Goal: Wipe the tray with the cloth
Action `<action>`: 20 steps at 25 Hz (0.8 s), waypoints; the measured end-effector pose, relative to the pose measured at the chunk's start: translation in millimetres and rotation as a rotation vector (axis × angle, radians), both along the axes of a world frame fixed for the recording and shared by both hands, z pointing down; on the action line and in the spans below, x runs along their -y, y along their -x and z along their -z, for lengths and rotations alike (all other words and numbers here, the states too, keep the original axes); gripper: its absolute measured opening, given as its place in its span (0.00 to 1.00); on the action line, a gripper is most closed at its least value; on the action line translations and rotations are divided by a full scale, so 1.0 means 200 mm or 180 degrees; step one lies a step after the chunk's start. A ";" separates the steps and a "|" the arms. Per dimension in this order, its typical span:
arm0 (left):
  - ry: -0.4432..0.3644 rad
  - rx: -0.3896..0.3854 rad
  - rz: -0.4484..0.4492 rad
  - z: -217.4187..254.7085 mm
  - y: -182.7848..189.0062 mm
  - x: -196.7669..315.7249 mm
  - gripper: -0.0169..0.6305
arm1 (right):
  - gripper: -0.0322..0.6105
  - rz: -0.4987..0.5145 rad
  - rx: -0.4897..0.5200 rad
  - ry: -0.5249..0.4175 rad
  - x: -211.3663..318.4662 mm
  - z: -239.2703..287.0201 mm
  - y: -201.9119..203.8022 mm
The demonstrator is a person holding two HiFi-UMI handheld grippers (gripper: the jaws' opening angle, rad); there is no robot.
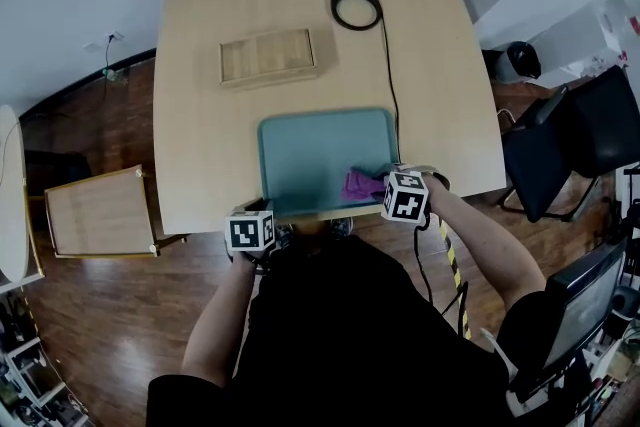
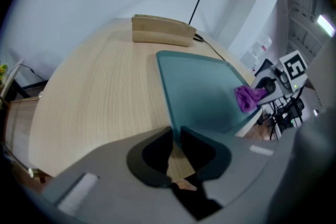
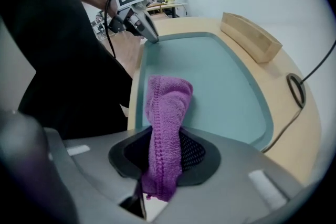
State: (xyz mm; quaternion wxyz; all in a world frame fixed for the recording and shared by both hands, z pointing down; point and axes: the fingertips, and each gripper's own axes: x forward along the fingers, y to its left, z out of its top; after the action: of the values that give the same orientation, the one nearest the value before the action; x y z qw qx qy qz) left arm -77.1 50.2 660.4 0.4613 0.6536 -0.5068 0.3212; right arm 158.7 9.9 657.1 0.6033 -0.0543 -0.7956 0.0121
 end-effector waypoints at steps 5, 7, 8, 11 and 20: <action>-0.0033 -0.0020 0.0020 0.00 -0.01 0.00 0.14 | 0.21 -0.0062 -0.0107 -0.0609 0.43 0.02 -0.02; -0.0041 0.0023 0.0057 0.01 0.01 0.00 0.14 | 0.21 -0.0127 -0.0136 -0.0789 0.62 0.03 -0.03; -0.0041 0.0054 0.0080 0.02 0.02 0.00 0.14 | 0.21 -0.0146 -0.0156 -0.0857 0.70 0.04 -0.03; -0.0043 0.0087 0.0112 0.02 0.02 0.00 0.14 | 0.21 -0.0064 -0.0234 -0.1083 0.89 0.06 -0.03; -0.0085 0.0145 0.0226 0.02 0.03 0.00 0.14 | 0.21 0.0331 -0.0291 -0.1073 0.72 0.02 -0.07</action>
State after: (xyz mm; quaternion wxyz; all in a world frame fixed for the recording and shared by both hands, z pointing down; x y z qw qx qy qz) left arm -83.7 49.7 657.1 0.4520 0.6339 -0.5443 0.3126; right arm 173.2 -134.9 653.7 0.6391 0.0072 -0.7543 -0.1502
